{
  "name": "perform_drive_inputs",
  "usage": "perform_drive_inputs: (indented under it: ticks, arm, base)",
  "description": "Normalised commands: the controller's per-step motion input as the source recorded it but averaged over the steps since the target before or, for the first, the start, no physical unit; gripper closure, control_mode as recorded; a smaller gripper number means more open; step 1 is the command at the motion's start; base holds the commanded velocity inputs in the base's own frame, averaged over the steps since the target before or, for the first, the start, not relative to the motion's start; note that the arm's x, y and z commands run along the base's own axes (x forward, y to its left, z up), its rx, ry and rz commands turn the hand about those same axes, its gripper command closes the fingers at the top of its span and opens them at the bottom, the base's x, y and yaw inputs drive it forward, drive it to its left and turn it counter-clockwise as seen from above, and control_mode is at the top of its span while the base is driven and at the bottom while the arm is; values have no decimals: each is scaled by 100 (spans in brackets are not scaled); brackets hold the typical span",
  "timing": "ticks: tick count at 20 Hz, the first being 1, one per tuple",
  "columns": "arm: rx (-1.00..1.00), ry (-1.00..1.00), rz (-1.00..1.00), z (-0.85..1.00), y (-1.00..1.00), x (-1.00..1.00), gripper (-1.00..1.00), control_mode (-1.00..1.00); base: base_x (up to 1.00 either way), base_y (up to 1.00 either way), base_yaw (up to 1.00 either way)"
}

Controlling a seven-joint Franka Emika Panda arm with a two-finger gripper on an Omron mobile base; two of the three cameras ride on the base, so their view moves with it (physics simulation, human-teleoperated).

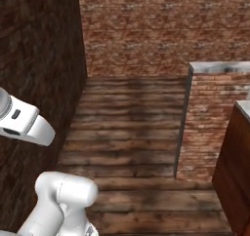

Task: Place two dumplings into each of the tupperware containers and then place the containers in the fridge.

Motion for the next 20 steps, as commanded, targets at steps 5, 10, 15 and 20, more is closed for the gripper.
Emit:
perform_drive_inputs:
  ticks: [5, 10, 15, 20]
  arm:
    - [0, 0, 0, 0, 0, 0, -100, 100]
    - [0, 0, 0, 0, 0, 0, -100, 100]
    - [0, 0, 0, 0, 0, 0, -100, 100]
    - [0, 0, 0, 0, 0, 0, -100, 100]
  base:
    - [98, 63, -11]
    - [100, 44, -20]
    - [100, 25, -19]
    - [100, 32, -16]
